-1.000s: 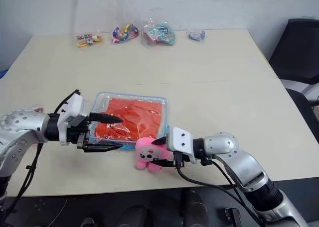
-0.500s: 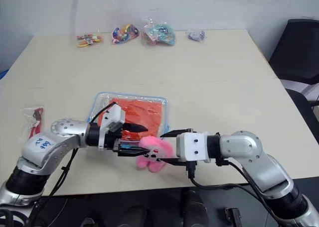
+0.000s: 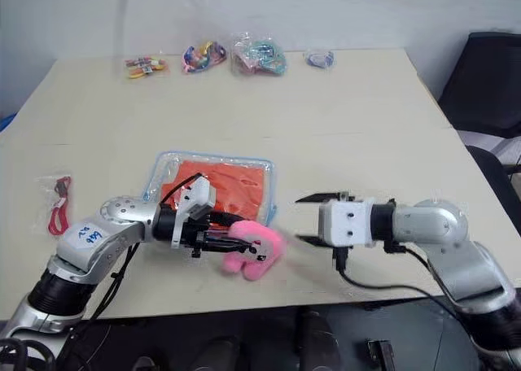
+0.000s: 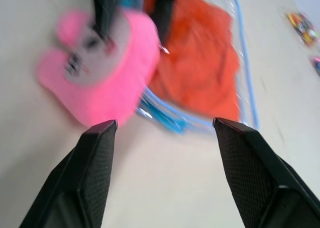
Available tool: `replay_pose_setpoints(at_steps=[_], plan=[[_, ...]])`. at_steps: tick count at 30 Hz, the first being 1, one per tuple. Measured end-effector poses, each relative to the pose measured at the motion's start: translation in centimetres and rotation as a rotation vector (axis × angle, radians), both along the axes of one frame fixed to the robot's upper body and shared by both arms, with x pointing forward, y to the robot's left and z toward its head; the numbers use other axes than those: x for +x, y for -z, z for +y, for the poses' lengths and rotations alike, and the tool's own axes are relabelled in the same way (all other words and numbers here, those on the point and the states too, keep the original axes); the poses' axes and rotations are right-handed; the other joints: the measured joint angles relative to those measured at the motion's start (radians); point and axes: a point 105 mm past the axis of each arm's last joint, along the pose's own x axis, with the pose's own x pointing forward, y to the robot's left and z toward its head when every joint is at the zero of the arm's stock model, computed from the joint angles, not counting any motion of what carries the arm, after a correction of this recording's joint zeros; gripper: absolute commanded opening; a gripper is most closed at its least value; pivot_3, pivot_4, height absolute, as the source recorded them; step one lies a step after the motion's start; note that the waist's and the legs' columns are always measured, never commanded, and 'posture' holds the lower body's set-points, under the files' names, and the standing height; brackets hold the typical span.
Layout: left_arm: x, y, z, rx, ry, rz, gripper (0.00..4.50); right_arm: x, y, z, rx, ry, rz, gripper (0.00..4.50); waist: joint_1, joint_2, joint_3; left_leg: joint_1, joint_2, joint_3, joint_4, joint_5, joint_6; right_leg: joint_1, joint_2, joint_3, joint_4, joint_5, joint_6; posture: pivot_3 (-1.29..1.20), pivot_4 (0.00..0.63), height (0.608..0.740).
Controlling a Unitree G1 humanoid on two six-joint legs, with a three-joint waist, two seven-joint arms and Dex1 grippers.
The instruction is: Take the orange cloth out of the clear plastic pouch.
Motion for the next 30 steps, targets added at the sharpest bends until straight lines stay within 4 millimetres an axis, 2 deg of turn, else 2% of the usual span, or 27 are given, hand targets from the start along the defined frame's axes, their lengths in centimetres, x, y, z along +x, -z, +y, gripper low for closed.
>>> replay_pose_setpoints(at_steps=[3,6,15,25,28,30], plan=[[0.0,-0.2,0.1,-0.003,0.006,0.001,0.89,1.6,0.8,1.2,-0.013,-0.021,-0.074,3.20,-0.002,0.000,0.000,0.000,0.001,0.000,-0.001,0.000,0.000,-0.001,0.000,0.000,0.001,0.000,-0.001,0.00,0.150,0.740],[0.1,-0.4,0.1,-0.001,0.005,0.000,0.06,2.6,2.5,2.8,-0.047,-0.067,-0.123,3.20,-0.003,0.000,0.000,0.001,0.001,0.001,0.000,0.000,0.000,-0.001,0.000,0.000,0.001,0.000,-0.001,0.00,0.150,0.740],[0.2,-0.9,1.3,0.030,-0.029,0.001,0.01,2.8,3.4,5.0,-0.051,-0.176,-0.212,3.20,-0.004,0.000,0.000,0.001,0.001,-0.003,0.002,0.000,-0.001,-0.002,0.000,-0.003,0.001,0.000,0.000,0.00,0.150,0.740],[-0.7,-0.6,1.0,0.030,-0.027,0.012,0.01,4.0,3.1,6.8,-0.062,-0.242,-0.308,3.20,-0.005,0.000,0.000,0.001,0.001,-0.004,0.003,0.000,-0.001,-0.002,-0.001,-0.002,0.001,0.000,-0.001,0.00,0.150,0.740],[-0.7,-0.7,1.2,0.024,-0.040,0.013,0.00,4.3,3.4,6.8,-0.065,-0.248,-0.303,2.59,-0.004,0.000,0.000,0.000,0.001,-0.004,0.003,0.000,-0.001,-0.002,-0.001,-0.002,0.001,0.000,-0.001,0.00,0.150,0.740],[-0.7,-0.6,1.3,0.024,-0.049,0.015,0.00,4.1,3.7,7.1,-0.067,-0.267,-0.297,1.91,-0.005,0.000,0.000,0.000,0.001,-0.005,0.003,0.000,-0.001,-0.002,-0.001,-0.002,0.001,0.000,-0.001,0.00,0.150,0.740]])
